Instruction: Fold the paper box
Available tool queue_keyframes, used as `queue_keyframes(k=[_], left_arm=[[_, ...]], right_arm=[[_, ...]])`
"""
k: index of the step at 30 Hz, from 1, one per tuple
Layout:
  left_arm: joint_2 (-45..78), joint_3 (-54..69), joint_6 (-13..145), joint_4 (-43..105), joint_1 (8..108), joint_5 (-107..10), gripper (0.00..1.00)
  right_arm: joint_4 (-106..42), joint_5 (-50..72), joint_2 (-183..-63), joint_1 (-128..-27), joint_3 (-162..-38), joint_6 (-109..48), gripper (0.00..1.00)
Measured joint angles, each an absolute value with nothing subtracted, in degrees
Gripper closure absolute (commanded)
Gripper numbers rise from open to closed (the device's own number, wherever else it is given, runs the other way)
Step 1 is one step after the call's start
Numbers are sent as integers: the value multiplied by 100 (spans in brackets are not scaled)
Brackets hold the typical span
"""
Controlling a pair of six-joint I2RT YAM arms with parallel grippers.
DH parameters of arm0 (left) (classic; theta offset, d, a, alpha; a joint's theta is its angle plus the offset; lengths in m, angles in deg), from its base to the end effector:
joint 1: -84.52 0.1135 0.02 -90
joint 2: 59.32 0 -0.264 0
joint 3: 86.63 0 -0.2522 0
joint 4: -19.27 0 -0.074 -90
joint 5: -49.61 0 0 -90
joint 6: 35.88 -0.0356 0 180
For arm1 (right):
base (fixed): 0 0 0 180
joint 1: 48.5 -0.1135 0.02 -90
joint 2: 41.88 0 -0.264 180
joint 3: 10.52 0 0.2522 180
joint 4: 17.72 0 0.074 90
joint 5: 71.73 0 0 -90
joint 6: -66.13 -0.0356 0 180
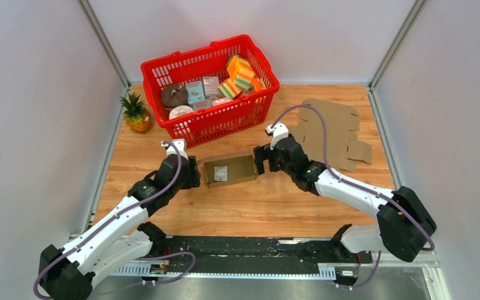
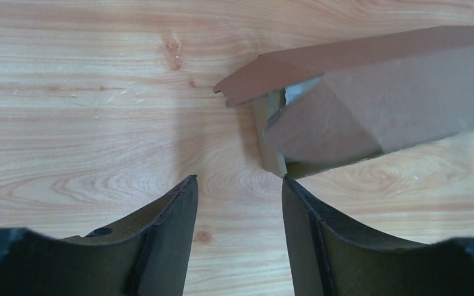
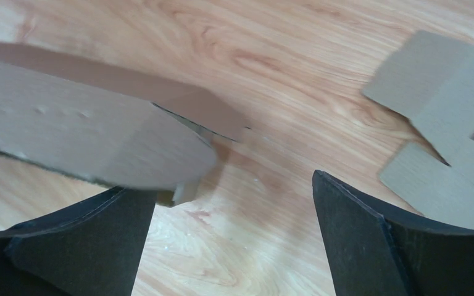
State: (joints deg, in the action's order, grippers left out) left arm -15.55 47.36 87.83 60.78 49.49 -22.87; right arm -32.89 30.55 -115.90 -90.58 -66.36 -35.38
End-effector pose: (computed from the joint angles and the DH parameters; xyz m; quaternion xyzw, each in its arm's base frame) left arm 0.1412 -0.0859 0.2377 -0.0549 0.8937 -0.1254 0.4272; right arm 0.2113 0.1806 0.2288 -0.1818 0.8576 0.1286 0.4635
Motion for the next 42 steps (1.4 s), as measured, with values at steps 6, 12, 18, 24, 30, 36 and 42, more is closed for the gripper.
queue_keyframes(k=[6, 12, 18, 24, 30, 36, 42], left_arm=[[-915, 4688, 8663, 5802, 4964, -2193, 27], [-829, 4686, 8084, 5050, 5159, -2532, 24], [-539, 4557, 7437, 4587, 5408, -2672, 31], [-132, 4471, 6847, 4209, 5428, -2949, 41], [314, 4279, 6573, 4089, 5430, -3115, 59], [484, 4008, 6742, 4390, 5430, -3028, 70], [486, 3956, 7242, 4572, 5430, -3087, 81]], right_arm=[[-2789, 2349, -12138, -9109, -6748, -3090, 3], [-2155, 1682, -12516, -8894, -6787, -2806, 7], [-1744, 1066, -12669, -8606, -6811, -2721, 18], [-1639, 764, -13004, -8554, -7006, -2653, 27], [-1617, 613, -13146, -8554, -7087, -2640, 46], [-1626, 642, -13146, -8554, -7111, -2740, 66], [-1676, 617, -13111, -8554, -7117, -3169, 77]])
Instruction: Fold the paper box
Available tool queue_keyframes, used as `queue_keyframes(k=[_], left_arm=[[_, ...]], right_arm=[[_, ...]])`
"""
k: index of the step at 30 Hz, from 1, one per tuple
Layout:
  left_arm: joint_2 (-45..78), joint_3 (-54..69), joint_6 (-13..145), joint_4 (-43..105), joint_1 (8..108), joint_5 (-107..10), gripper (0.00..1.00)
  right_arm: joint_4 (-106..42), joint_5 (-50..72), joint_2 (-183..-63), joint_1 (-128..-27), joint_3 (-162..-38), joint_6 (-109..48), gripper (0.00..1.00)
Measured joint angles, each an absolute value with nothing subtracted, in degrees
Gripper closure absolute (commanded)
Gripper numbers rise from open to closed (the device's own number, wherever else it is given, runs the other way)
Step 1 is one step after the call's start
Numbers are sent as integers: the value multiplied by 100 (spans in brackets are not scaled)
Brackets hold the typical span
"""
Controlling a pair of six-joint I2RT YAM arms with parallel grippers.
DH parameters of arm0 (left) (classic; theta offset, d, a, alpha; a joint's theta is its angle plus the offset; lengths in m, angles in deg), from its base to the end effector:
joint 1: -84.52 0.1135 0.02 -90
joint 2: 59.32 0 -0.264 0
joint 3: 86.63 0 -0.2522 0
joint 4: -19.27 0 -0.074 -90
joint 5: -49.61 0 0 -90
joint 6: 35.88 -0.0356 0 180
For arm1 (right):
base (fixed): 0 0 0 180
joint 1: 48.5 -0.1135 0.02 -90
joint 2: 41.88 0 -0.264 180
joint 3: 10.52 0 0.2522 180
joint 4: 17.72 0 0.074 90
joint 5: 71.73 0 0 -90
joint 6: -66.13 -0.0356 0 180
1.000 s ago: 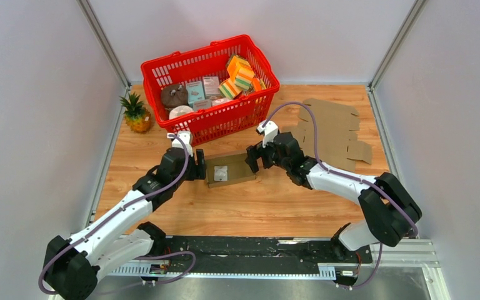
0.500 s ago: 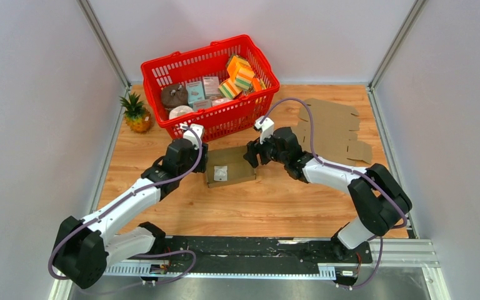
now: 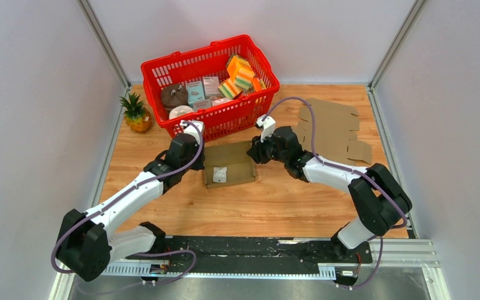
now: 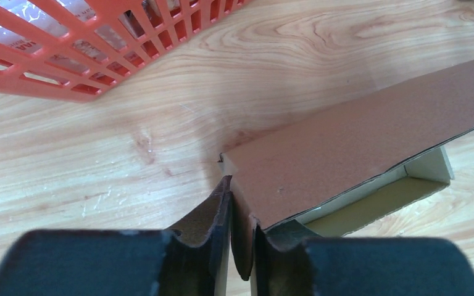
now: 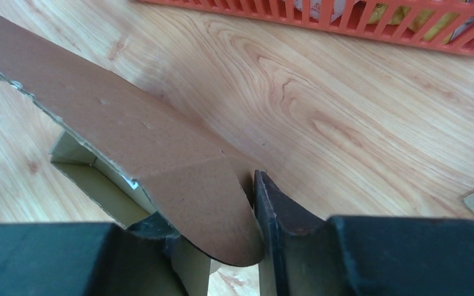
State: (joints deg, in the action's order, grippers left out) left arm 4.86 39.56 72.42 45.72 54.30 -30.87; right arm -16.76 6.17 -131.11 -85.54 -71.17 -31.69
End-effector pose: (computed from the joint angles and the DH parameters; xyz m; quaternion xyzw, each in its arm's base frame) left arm 0.2107 -0.1159 0.2404 0.0556 0.8902 -0.1156 0.4372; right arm 0.2624 0.2073 0.2064 -0.2674 0.8094 0.2798 0.4416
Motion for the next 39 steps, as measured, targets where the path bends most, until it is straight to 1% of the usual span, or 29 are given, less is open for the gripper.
queue_keyframes(k=[1, 2, 3, 6, 8, 15, 22, 27, 34, 39], left_arm=[[486, 3953, 7338, 4574, 5430, -3104, 82], [486, 3953, 7400, 4576, 5432, -3118, 84], [486, 3953, 7474, 4581, 5434, -3122, 85], [491, 3951, 7708, 4578, 5434, -3126, 89], [508, 3951, 7852, 4556, 5436, -3120, 89], [537, 4157, 8420, 4115, 5432, -2967, 91], [460, 4581, 8794, 3599, 5100, -2468, 94], [338, 4878, 8868, 3239, 4901, -2143, 95], [80, 5162, 8873, 3007, 4623, -1762, 97], [-211, 5348, 8879, 3000, 4512, -1612, 99]], right_arm=[[-1705, 620, -13093, -8554, -7117, -3278, 80], [-1729, 622, -13080, -8556, -7117, -3350, 85], [-1768, 652, -13069, -8562, -7117, -3466, 87], [-1890, 958, -13012, -8632, -7122, -3774, 85], [-2002, 1168, -12975, -8707, -7137, -3984, 85], [-2487, 2499, -12846, -9207, -7235, -4825, 85], [-2716, 3870, -12807, -9736, -7191, -5597, 84], [-2856, 4735, -12816, -10151, -7191, -5864, 84], [-2996, 5293, -12905, -10379, -7299, -6148, 85], [-3436, 5623, -12956, -10553, -7583, -6526, 84]])
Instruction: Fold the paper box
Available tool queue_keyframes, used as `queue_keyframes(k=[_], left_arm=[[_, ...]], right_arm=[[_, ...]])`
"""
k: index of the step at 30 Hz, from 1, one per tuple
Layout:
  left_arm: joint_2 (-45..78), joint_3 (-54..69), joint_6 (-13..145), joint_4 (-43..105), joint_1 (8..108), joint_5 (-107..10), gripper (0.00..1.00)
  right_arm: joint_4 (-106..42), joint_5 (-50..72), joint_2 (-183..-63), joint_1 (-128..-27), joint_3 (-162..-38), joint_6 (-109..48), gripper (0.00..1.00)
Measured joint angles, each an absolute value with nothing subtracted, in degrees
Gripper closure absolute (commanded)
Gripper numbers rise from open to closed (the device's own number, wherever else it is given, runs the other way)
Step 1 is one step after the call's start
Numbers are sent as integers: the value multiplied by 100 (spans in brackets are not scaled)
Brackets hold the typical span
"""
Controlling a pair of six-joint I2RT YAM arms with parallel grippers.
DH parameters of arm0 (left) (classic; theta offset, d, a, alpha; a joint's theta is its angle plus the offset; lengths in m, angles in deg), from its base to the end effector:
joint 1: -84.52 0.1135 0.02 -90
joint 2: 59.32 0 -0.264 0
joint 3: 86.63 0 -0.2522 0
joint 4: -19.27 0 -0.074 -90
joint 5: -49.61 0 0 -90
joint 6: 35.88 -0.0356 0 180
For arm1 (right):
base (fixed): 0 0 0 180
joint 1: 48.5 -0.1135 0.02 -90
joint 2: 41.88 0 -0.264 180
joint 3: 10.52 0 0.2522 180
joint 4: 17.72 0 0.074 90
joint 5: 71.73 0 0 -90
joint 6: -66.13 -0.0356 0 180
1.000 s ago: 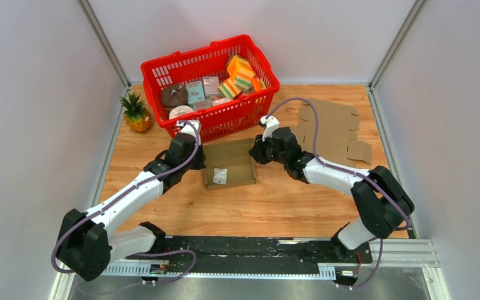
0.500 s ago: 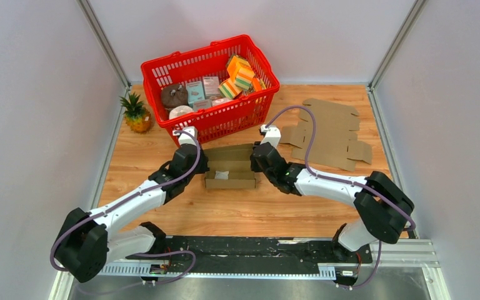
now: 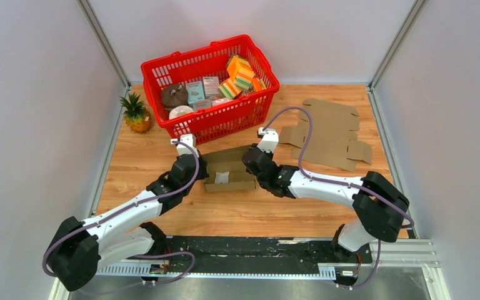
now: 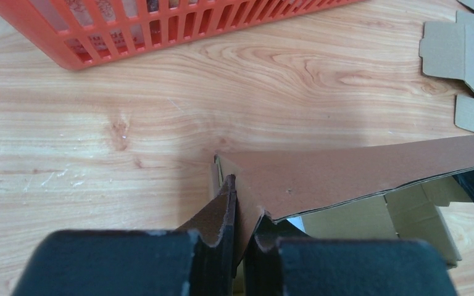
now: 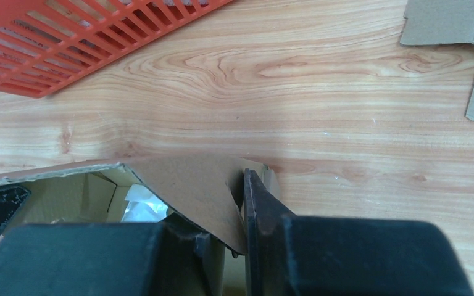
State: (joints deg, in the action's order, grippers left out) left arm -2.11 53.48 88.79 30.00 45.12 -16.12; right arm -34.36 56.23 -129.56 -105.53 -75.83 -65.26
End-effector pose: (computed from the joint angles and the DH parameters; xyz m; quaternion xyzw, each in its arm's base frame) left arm 0.1729 -0.1231 0.2103 -0.0735 0.8420 -0.1592 0.5102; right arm 0.1935 0.2581 0.2171 0.0226 0.8647 0.1164 0.4882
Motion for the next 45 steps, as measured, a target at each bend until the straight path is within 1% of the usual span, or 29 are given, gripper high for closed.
queue_keyframes(k=[8, 10, 12, 13, 14, 16, 17, 19, 20, 22, 23, 25, 26, 31, 34, 36, 39, 41, 45], left_arm=[[-309, 5510, 8899, 3029, 4352, -1585, 100], [-309, 5545, 8897, 3016, 4282, -1572, 100], [-311, 5619, 8879, 2928, 4180, -1505, 100], [-311, 5660, 8866, 2849, 4123, -1441, 100], [-320, 5709, 8860, 2775, 4075, -1389, 100], [-331, 5816, 8862, 2618, 3996, -1319, 100], [-338, 5851, 8864, 2557, 3968, -1288, 100], [-351, 5890, 8875, 2469, 3909, -1251, 100], [-360, 5901, 8875, 2447, 3878, -1229, 100], [-379, 5927, 8870, 2401, 3788, -1140, 100], [-392, 5940, 8866, 2390, 3736, -1102, 100], [-425, 5953, 8853, 2380, 3646, -1015, 100], [-447, 5962, 8851, 2377, 3607, -973, 100], [-585, 6052, 8831, 2338, 3469, -807, 100], [-615, 6078, 8829, 2329, 3388, -702, 100], [-615, 6082, 8827, 2321, 3343, -648, 100], [-598, 6082, 8825, 2290, 3264, -534, 100], [-556, 6082, 8820, 2266, 3194, -423, 100], [-497, 6082, 8781, 2231, 2964, -136, 100]], right_arm=[[-3624, 5992, -13071, -10698, -7587, -6860, 84], [-3337, 6071, -13065, -10744, -7347, -6777, 82], [-2998, 6073, -13026, -10774, -7019, -6703, 76], [-2869, 6062, -12977, -10796, -6872, -6659, 73], [-2716, 6018, -12870, -10820, -6682, -6598, 61], [-2629, 5918, -12558, -10846, -6389, -6462, 52], [-2640, 5885, -12403, -10844, -6306, -6406, 40], [-2771, 5778, -12038, -10840, -6212, -6275, 33], [-2915, 5690, -11830, -10831, -6204, -6207, 23], [-3213, 5537, -11467, -10831, -6201, -6159, 16], [-3412, 5415, -11262, -10829, -6195, -6143, 9], [-3814, 5138, -10811, -10829, -6131, -6126, 5], [-3995, 5000, -10588, -10829, -6086, -6111, 0], [-4804, 4193, -9697, -10816, -5887, -5995, 0], [-5357, 3793, -9528, -10691, -6162, -6279, 0], [-5685, 3549, -9546, -10503, -6520, -6692, 0], [-5630, 3035, -9550, -10313, -6881, -7536, 1], [-5374, 2681, -9601, -10304, -6914, -8222, 5], [-5088, 2467, -10033, -10545, -6936, -9581, 4]])
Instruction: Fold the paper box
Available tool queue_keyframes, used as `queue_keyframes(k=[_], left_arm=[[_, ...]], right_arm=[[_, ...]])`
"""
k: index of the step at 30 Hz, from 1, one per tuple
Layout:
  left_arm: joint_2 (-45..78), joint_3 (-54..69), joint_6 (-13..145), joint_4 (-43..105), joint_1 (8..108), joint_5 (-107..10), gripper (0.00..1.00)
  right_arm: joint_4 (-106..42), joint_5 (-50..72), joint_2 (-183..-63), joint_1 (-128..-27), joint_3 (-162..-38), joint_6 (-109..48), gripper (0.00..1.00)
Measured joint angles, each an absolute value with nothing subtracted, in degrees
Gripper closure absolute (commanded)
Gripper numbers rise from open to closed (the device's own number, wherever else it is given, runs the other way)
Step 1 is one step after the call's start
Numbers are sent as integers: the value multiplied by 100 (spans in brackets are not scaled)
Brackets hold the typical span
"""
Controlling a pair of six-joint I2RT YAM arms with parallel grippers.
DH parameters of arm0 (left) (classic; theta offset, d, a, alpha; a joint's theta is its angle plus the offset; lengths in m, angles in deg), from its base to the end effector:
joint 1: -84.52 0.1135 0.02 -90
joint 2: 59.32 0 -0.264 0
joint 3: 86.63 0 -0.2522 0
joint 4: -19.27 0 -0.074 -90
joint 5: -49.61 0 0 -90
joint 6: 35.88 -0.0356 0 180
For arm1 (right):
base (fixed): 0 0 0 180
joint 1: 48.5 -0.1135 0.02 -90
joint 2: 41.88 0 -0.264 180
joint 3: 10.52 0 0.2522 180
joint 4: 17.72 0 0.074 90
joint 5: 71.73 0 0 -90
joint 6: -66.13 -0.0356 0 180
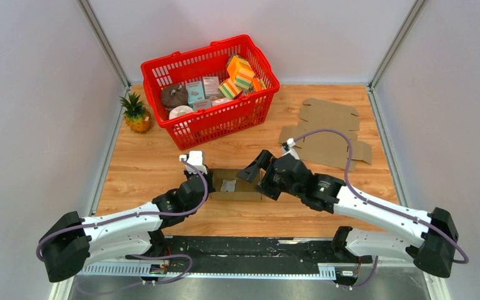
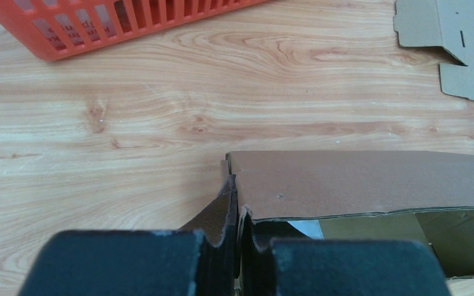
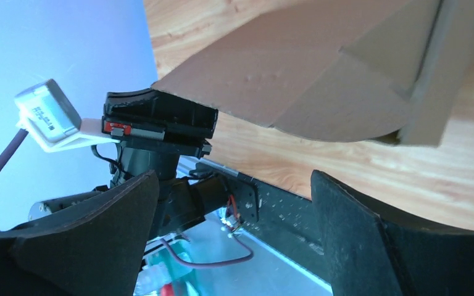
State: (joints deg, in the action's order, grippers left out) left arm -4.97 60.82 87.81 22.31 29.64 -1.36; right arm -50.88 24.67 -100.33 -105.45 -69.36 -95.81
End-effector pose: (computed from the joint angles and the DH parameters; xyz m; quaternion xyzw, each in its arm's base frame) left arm 0.1291 -0.1446 0.1917 -0.0308 0.8138 -0.1529 0.5599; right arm 0.1266 0.1873 0.2810 0.1408 0.8655 0.4103 0.2505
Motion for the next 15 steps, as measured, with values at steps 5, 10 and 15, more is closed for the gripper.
queue_keyframes(k=[5, 10, 15], left_arm=[[-504, 6082, 8759, 2229, 2796, 130, 100], [-585, 6170, 8731, 2146, 2680, 377, 100], [-589, 6209, 8709, 2078, 2523, 587, 100]], right_arm=[[-5331, 3059, -10800, -11021, -7478, -10722, 17], [-5274, 3826, -10956, -11032, -7567, -11509, 38], [-5114, 4220, -11255, -10984, -7567, -12012, 38]])
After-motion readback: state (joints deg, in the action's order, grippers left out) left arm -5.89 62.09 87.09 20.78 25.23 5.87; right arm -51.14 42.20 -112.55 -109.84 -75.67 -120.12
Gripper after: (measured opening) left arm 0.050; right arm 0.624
